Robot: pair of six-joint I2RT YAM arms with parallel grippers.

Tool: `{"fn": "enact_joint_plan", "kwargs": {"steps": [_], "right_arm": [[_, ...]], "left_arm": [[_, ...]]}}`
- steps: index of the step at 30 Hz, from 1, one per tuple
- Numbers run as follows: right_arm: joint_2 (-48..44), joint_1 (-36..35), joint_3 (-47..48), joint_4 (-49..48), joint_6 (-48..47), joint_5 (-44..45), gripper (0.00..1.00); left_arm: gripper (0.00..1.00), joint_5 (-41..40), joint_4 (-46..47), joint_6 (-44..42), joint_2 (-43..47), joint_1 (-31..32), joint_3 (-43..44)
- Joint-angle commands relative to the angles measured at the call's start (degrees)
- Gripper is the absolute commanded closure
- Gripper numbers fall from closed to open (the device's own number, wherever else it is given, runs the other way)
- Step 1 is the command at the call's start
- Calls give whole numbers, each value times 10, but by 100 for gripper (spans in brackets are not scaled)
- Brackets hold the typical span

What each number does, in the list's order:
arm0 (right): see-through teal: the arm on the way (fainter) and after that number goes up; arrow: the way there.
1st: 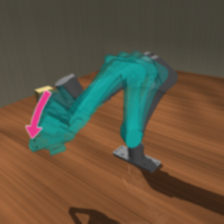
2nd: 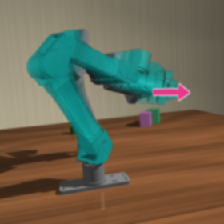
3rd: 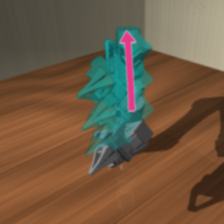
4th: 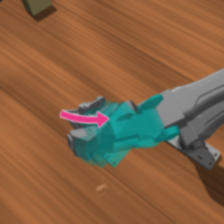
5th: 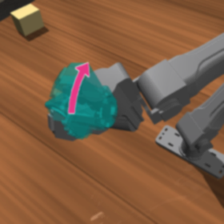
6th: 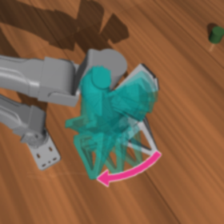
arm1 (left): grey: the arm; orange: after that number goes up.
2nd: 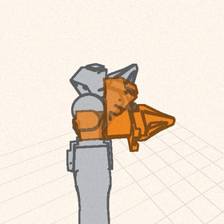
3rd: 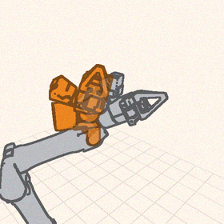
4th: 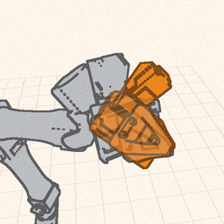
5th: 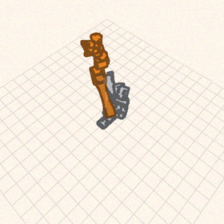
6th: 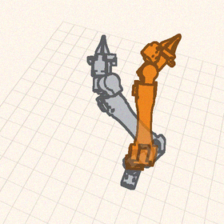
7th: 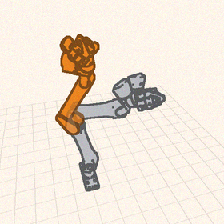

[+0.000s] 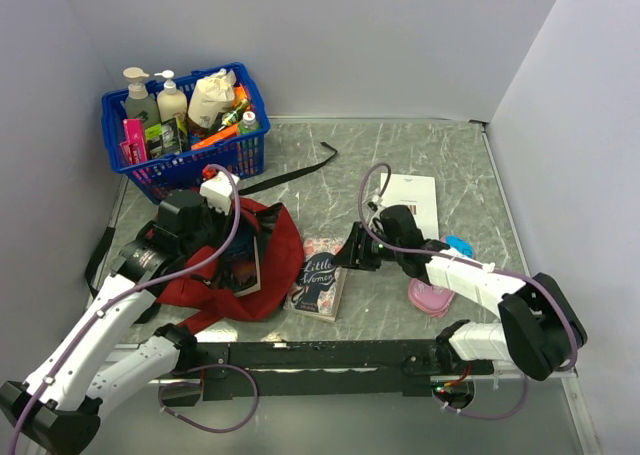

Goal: Pack the student bag
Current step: Pick up the book from the center of the board.

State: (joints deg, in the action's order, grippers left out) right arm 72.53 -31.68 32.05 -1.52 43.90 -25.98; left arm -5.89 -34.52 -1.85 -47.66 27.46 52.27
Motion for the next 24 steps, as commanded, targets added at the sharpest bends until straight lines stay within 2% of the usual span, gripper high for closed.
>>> {"fn": "enact_joint_plan", "kwargs": {"steps": [1, 7, 14, 17, 20, 21, 23, 24], "right_arm": [[-10, -24, 43, -18, 15, 3, 49], [54, -58, 28, -56, 29, 4, 49], [119, -90, 12, -84, 27, 35, 54], [125, -94, 7, -109, 34, 44, 60], [125, -96, 13, -133, 35, 44, 74], [121, -96, 14, -138, 36, 44, 82], [97, -96, 14, -137, 27, 47, 90], [85, -94, 14, -132, 22, 55, 98]], "left_arm": [[99, 7, 49, 11, 15, -3, 3], [99, 11, 49, 11, 18, -4, 4], [99, 14, 53, 11, 13, -5, 11], [99, 14, 51, 12, 13, -5, 12], [99, 16, 49, 13, 13, -6, 14], [99, 16, 49, 13, 13, -7, 15], [99, 15, 47, 11, 13, -7, 15], [99, 15, 46, 11, 13, -8, 16]]}}
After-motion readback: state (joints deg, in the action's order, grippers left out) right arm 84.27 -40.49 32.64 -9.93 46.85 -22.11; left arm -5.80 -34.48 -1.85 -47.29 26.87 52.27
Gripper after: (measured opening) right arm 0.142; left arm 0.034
